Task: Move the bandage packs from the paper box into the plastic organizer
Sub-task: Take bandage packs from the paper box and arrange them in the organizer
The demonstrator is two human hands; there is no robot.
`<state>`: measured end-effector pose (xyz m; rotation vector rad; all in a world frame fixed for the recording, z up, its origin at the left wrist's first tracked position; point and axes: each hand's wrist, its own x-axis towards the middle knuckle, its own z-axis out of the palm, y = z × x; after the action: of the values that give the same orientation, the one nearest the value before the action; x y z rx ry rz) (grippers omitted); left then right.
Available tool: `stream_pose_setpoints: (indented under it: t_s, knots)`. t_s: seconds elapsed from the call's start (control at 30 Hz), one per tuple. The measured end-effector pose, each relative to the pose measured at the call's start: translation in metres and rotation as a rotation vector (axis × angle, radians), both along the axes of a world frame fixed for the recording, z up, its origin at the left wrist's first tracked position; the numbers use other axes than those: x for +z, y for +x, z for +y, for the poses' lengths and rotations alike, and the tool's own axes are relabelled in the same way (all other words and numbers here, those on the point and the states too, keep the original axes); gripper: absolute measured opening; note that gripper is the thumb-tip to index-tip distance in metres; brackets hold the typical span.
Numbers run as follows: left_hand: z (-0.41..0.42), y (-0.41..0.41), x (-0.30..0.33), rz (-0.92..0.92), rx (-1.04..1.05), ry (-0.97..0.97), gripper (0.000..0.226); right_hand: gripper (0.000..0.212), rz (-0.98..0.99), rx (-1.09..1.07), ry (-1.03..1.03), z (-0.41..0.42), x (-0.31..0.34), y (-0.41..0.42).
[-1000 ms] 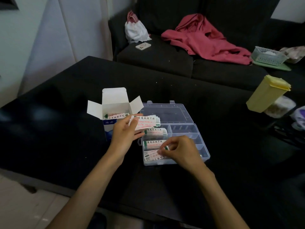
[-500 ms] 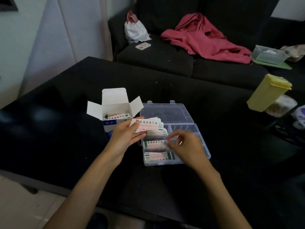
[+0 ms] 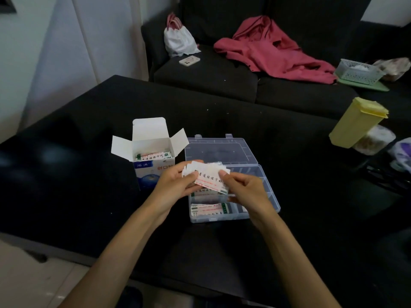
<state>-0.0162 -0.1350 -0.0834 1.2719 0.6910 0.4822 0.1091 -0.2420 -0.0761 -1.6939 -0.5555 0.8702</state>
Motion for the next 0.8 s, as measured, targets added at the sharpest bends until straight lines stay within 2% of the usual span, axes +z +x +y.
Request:
stream_pose_setpoints:
  t_s: [0.1,0.17,0.23,0.37,0.43,0.57,0.7,0.8]
  knots:
    - [0.002,-0.001,0.0,-0.032,0.039,0.001,0.024,0.02,0.119,-0.001,0.024,0.002,0.001,-0.001]
    - [0.001,-0.001,0.0,-0.037,0.041,0.003,0.024,0.025,0.122,-0.022,0.03,0.002,0.002,0.0]
    - [0.0,0.0,0.001,-0.044,0.07,0.007,0.024,0.021,0.085,-0.024,-0.001,-0.001,0.002,0.005]
    - [0.005,-0.001,0.006,-0.062,0.224,0.022,0.023,0.006,-0.175,0.156,-0.229,-0.014,0.003,0.019]
    - [0.007,-0.001,0.009,-0.079,0.259,0.009,0.023,0.006,-0.305,0.236,-0.308,-0.015,-0.001,0.018]
    - [0.005,-0.001,0.01,-0.06,0.238,0.016,0.023,0.008,-0.629,0.224,-0.371,-0.007,-0.012,0.009]
    - [0.005,-0.001,0.009,-0.046,0.226,0.02,0.022,0.014,-0.622,0.135,-0.298,-0.006,-0.011,0.009]
    - [0.006,-0.002,0.009,-0.034,0.219,0.014,0.022,0.016,-0.606,0.154,-0.317,-0.008,-0.012,0.009]
